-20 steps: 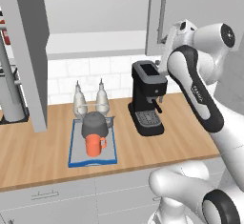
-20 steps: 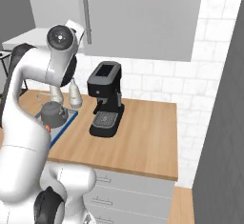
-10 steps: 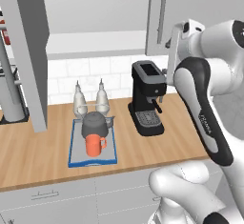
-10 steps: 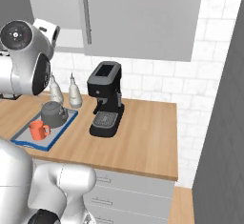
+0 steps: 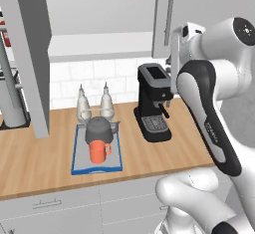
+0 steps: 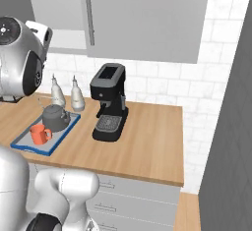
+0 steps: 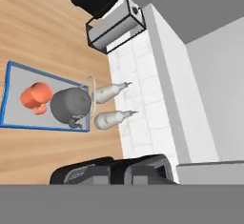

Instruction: Pick the kettle from the counter and place it on the tray. Then pick the mug from the cabinet and place it on the tray. Then close the cabinet doors.

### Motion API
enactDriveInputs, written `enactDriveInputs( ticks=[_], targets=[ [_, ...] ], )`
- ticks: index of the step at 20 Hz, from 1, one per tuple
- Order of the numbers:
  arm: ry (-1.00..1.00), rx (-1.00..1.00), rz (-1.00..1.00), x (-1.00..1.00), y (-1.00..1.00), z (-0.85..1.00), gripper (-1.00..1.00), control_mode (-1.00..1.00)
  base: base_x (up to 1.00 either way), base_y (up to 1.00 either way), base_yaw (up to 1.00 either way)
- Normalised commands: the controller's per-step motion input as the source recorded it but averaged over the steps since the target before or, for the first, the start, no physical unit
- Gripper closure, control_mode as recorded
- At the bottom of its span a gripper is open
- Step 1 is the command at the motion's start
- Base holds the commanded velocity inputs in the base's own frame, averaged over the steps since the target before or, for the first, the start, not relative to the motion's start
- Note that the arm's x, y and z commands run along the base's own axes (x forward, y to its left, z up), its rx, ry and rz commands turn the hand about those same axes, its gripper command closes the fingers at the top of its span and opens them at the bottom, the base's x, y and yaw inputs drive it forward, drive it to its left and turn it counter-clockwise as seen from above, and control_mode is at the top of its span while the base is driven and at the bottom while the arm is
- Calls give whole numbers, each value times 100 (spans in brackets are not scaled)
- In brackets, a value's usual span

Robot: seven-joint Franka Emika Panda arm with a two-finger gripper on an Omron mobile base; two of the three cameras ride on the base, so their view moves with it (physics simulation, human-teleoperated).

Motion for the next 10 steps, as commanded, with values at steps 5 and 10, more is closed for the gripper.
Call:
enactDriveInputs(
  ticks=[5, 10],
  targets=[
    [-3, -4, 2, -52, 47, -4, 100, -100, 0, 0, 0],
    [-3, -9, 10, -71, 30, -1, 100, -100, 0, 0, 0]
  ],
)
